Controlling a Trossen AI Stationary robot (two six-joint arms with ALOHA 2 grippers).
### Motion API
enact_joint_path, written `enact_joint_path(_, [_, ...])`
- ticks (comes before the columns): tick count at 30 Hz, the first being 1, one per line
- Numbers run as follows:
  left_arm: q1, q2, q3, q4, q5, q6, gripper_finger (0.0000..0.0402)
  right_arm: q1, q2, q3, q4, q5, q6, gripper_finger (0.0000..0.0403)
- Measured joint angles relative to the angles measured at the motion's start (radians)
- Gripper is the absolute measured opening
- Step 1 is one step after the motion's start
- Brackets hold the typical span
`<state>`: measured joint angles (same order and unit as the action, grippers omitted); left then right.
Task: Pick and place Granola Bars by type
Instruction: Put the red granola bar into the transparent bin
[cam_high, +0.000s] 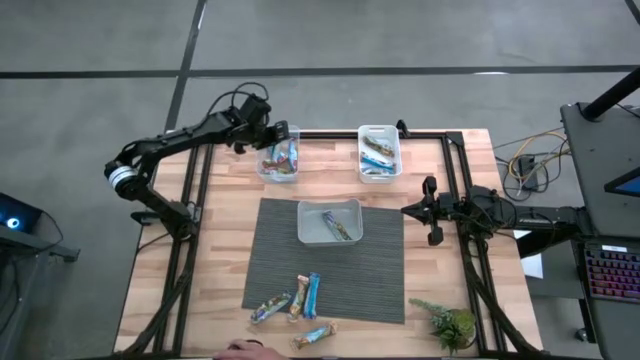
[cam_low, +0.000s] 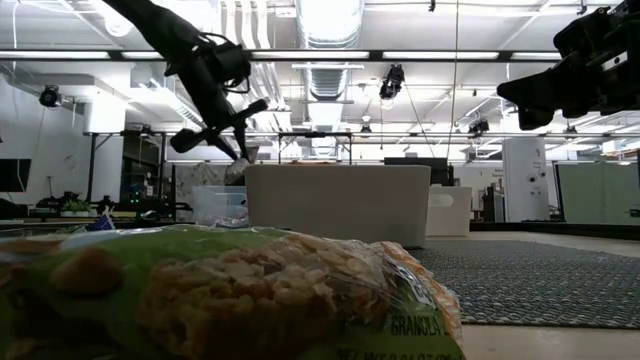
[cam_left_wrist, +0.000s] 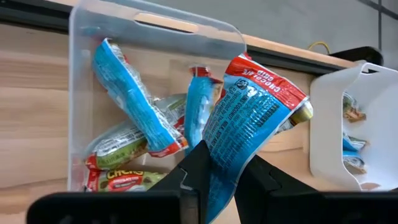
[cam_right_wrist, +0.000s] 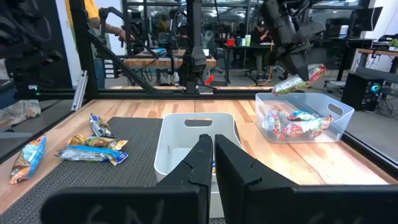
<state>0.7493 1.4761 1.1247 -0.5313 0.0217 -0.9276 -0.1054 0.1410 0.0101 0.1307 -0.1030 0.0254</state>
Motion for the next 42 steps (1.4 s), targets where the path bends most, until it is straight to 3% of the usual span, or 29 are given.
enact_joint_path(14, [0.026,0.075,0.043,-0.024,0.062,-0.009,0.0039,0.000,-0.001,0.000,0.000,0.001,0.000,0.0009])
enact_joint_path(32, [0.026,0.268,0.298,-0.270,0.068,0.164,0.0039,0.000,0.000,0.000,0.000,0.000,0.000,0.0009])
enact_joint_path(42, [0.025,0.280,0.297,-0.279,0.068,0.174,0.0039,0.000,0.000,0.000,0.000,0.000,0.000,0.0009])
